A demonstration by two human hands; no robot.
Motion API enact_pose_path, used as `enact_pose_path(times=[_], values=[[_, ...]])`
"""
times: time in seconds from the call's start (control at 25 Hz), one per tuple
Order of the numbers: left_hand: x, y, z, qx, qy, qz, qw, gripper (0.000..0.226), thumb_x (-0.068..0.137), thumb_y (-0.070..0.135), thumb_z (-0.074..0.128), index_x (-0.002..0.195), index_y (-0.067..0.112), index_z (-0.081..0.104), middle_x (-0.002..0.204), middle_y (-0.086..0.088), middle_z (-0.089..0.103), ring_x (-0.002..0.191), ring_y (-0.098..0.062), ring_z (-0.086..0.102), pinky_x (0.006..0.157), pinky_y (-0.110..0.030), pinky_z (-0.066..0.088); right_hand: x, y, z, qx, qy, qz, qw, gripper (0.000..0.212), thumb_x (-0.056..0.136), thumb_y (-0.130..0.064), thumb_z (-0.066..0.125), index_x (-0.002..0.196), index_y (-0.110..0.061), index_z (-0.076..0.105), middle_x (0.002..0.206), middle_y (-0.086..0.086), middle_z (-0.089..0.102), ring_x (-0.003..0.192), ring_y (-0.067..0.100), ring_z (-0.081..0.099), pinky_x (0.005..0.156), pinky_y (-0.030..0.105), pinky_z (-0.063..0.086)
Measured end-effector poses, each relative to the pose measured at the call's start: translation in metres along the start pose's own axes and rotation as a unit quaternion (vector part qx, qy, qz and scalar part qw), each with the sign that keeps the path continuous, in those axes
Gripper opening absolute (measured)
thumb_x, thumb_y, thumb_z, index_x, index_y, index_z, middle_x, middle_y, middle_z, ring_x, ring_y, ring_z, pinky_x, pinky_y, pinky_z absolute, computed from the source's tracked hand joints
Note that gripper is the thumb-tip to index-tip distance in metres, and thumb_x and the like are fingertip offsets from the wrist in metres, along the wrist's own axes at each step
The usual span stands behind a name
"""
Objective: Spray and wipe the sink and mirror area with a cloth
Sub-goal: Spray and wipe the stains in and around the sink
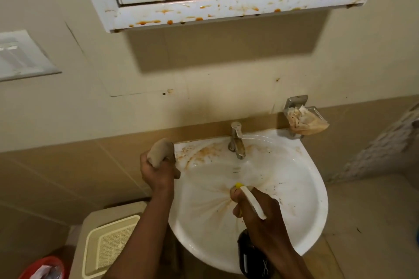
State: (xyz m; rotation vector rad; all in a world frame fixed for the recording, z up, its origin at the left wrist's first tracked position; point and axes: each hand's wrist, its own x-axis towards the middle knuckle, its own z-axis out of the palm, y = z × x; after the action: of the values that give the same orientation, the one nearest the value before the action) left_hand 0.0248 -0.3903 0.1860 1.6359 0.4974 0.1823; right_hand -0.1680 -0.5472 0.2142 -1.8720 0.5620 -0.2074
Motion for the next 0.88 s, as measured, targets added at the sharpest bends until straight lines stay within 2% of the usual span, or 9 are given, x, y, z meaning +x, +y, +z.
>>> enact_pose_path(times=[0.08,0.16,0.28,0.36,0.48,0.6,0.72,0.8,0.88], values=[[0.001,-0.002,0.008,0.056,-0.011,0.035,0.998,0.028,0.077,0.006,0.053,0.092,0.029,0.056,0.094,-0.015,0.068,0.076,-0.037,0.065,0.057,-0.048,0.057,0.004,0.002,0.000,-0.013,-0.041,-0.006,0.999,0.034,0.102,-0.037,0.056,0.081,-0.017,0.072,0.073,0.008,0.075,0.068,0.015,0.073,0.068,0.039,0.058],[0.002,-0.006,0.016,0.102,-0.043,0.098,0.989,0.028,0.076,0.004,0.057,0.095,0.025,0.057,0.097,-0.013,0.066,0.083,-0.038,0.065,0.062,-0.048,0.057,0.004,0.003,0.002,-0.005,-0.053,-0.012,0.998,0.033,0.102,-0.035,0.057,0.078,-0.018,0.072,0.072,0.009,0.075,0.067,0.017,0.073,0.067,0.040,0.059],[0.002,-0.011,0.024,0.154,-0.056,0.188,0.968,0.033,0.075,-0.009,0.059,0.104,0.008,0.060,0.105,-0.019,0.060,0.089,-0.026,0.054,0.068,-0.034,0.042,-0.001,0.003,-0.001,0.013,-0.021,0.014,1.000,0.032,0.104,-0.031,0.060,0.081,-0.014,0.074,0.071,0.007,0.076,0.065,0.006,0.073,0.061,0.022,0.056],[0.005,-0.012,0.028,0.165,-0.047,0.213,0.962,0.036,0.073,-0.014,0.057,0.106,0.000,0.060,0.107,-0.024,0.056,0.091,-0.025,0.049,0.071,-0.027,0.035,-0.005,0.003,-0.011,0.016,0.022,0.037,0.999,0.035,0.104,-0.032,0.059,0.076,-0.016,0.072,0.069,0.006,0.076,0.063,0.005,0.071,0.059,0.014,0.050],[0.007,-0.012,0.033,0.164,-0.046,0.222,0.960,0.041,0.070,-0.018,0.054,0.108,-0.003,0.060,0.108,-0.028,0.055,0.095,-0.038,0.053,0.071,-0.030,0.034,-0.009,0.011,-0.030,-0.008,0.107,0.051,0.993,0.030,0.104,-0.040,0.056,0.083,-0.027,0.072,0.075,0.002,0.076,0.075,0.010,0.071,0.070,0.023,0.052],[0.003,-0.010,0.036,0.176,-0.056,0.210,0.960,0.043,0.074,-0.017,0.053,0.113,-0.001,0.059,0.110,-0.023,0.053,0.098,-0.035,0.052,0.075,-0.025,0.035,-0.014,0.020,-0.050,0.014,0.163,0.094,0.982,0.037,0.099,-0.058,0.053,0.101,-0.028,0.074,0.088,0.001,0.078,0.089,0.014,0.071,0.078,0.029,0.052],[0.003,-0.016,0.041,0.155,-0.073,0.227,0.959,0.043,0.071,-0.016,0.050,0.111,-0.001,0.059,0.112,-0.027,0.052,0.098,-0.038,0.054,0.075,-0.034,0.043,-0.020,0.023,-0.063,-0.001,0.203,0.114,0.973,0.037,0.096,-0.060,0.053,0.100,-0.030,0.074,0.083,-0.003,0.079,0.101,0.024,0.069,0.089,0.041,0.057],[0.005,-0.020,0.040,0.160,-0.091,0.231,0.955,0.042,0.071,-0.015,0.049,0.109,0.000,0.058,0.114,-0.026,0.051,0.099,-0.039,0.053,0.078,-0.038,0.045,-0.025,0.021,-0.068,-0.012,0.224,0.111,0.968,0.032,0.098,-0.052,0.055,0.092,-0.028,0.074,0.075,-0.001,0.078,0.091,0.022,0.072,0.079,0.035,0.058],[0.005,-0.019,0.037,0.163,-0.100,0.220,0.957,0.042,0.070,-0.015,0.049,0.108,0.001,0.058,0.115,-0.025,0.051,0.100,-0.037,0.053,0.079,-0.034,0.044,-0.033,0.020,-0.071,-0.046,0.236,0.091,0.966,0.031,0.103,-0.041,0.057,0.085,-0.023,0.074,0.071,0.000,0.077,0.073,0.012,0.072,0.063,0.020,0.054]])
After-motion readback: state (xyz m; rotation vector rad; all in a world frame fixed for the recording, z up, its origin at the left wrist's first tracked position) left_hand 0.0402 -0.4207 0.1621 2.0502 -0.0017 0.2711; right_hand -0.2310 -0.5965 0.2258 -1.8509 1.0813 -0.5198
